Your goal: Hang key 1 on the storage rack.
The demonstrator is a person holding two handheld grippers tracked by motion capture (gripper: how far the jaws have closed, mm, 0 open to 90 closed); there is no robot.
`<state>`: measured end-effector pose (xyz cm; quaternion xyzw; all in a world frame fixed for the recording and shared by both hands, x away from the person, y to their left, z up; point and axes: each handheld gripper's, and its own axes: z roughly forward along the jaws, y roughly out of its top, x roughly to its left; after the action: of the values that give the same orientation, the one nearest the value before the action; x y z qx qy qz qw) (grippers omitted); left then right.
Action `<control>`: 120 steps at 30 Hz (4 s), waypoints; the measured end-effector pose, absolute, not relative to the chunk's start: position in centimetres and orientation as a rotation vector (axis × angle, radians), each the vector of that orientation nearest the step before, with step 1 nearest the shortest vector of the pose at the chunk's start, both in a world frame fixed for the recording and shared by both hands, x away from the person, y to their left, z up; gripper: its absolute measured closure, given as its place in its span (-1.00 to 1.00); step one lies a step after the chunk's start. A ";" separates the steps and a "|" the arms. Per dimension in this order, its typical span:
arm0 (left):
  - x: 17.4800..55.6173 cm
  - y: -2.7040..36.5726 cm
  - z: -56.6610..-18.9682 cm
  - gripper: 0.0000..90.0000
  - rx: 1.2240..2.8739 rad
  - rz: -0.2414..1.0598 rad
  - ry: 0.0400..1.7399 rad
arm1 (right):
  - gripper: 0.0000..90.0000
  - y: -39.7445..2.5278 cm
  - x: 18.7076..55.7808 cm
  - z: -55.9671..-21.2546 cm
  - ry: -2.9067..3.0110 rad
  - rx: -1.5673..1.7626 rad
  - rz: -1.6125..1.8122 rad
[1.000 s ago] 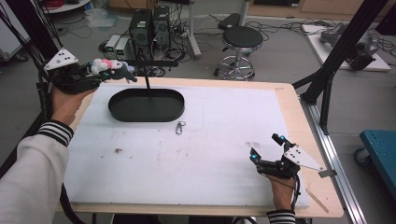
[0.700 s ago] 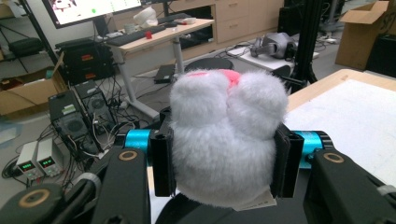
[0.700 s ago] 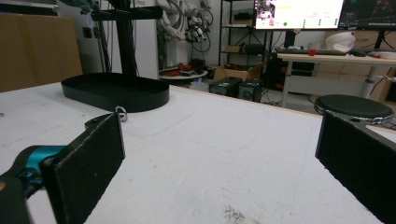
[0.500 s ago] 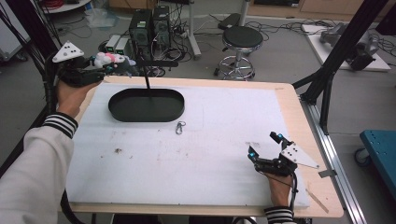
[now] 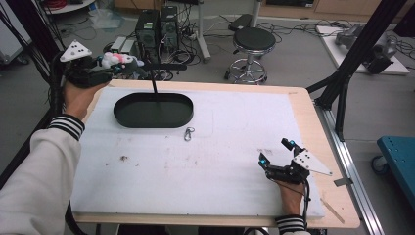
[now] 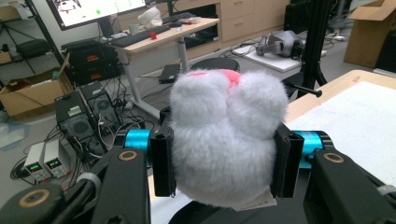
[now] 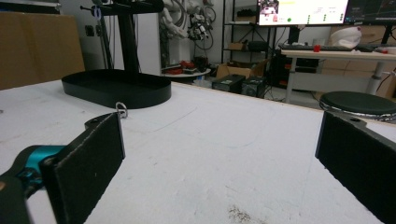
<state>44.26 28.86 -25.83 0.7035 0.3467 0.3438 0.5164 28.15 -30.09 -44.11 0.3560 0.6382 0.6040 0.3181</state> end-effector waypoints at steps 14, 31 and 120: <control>43.7 28.7 -25.4 0.19 1.689 0.824 0.834 | -0.99 -29.9 28.3 -44.2 1.691 0.929 1.573; 42.8 28.5 -25.3 0.19 1.685 0.832 0.829 | -0.99 -29.8 27.6 -44.5 1.676 0.944 1.581; 43.9 24.7 -33.1 0.19 1.762 0.700 0.915 | -0.99 -29.4 27.6 -45.1 1.683 0.924 1.529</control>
<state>43.93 24.72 -33.09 0.7270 0.3775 0.2887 0.4956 27.57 -29.42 -45.12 0.3545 0.6455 0.5866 0.3370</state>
